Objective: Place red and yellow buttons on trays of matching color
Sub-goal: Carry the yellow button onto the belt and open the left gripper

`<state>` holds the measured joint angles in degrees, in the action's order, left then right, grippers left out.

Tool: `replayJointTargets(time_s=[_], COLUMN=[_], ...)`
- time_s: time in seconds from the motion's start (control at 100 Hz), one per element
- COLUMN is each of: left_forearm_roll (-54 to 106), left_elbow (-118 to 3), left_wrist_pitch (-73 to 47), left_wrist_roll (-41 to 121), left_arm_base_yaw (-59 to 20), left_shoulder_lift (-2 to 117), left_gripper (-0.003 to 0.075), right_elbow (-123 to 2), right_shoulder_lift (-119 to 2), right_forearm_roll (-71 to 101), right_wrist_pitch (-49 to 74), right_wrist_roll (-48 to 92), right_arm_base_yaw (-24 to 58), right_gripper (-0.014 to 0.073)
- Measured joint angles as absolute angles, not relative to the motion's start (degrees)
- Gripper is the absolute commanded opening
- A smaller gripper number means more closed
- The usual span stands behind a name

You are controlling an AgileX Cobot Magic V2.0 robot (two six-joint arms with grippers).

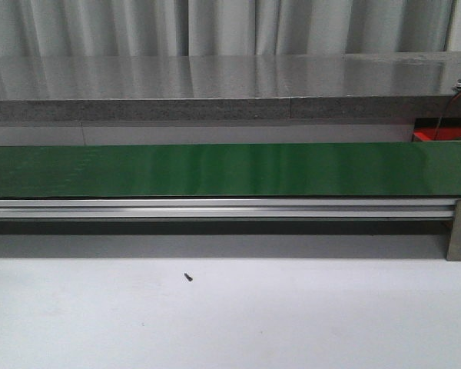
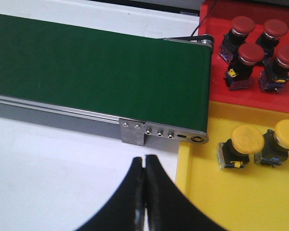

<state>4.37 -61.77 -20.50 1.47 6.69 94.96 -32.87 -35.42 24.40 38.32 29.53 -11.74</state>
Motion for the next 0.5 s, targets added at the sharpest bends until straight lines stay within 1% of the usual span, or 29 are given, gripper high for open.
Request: replayJointTargets(time_s=[0.02,0.03,0.07,0.12,0.15,0.2,0.36,0.5], left_forearm_roll=[4.37,4.37,4.52,5.14,5.60,6.44,7.43,7.52], left_elbow=[-61.77,-61.77,-61.77,-61.77,-61.77,-61.77,-61.77,-62.12], left_wrist_pitch=[-20.50,-20.50,-20.76,-20.85,-20.98,-21.24,-21.60,-19.66], left_wrist_roll=[1.47,1.47,1.47,1.47,1.47,1.47,1.47,1.47], left_arm_base_yaw=[6.69,6.69,6.69,6.69,6.69,6.69,6.30,6.07], left_shoulder_lift=[94.96,94.96,95.09,95.09,95.09,94.81,91.33,87.58], left_gripper=[0.0489,0.0522,0.0610,0.0680,0.0701,0.0701,0.0659,0.0656], right_elbow=[-32.87,-32.87,-32.87,-32.87,-32.87,-32.87,-32.87,-32.87], right_shoulder_lift=[-35.42,-35.42,-35.42,-35.42,-35.42,-35.42,-35.42,-35.42], right_forearm_roll=[24.40,24.40,24.40,24.40,24.40,24.40,24.40,24.40], right_wrist_pitch=[38.32,38.32,38.32,38.32,38.32,38.32,38.32,38.32], right_wrist_roll=[29.53,29.53,29.53,29.53,29.53,29.53,29.53,29.53], right_arm_base_yaw=[-11.74,-11.74,-11.74,-11.74,-11.74,-11.74,-11.74,-11.74], right_gripper=[-0.0096,-0.0096,-0.0096,-0.0096,-0.0096,-0.0096,-0.0096,-0.0096])
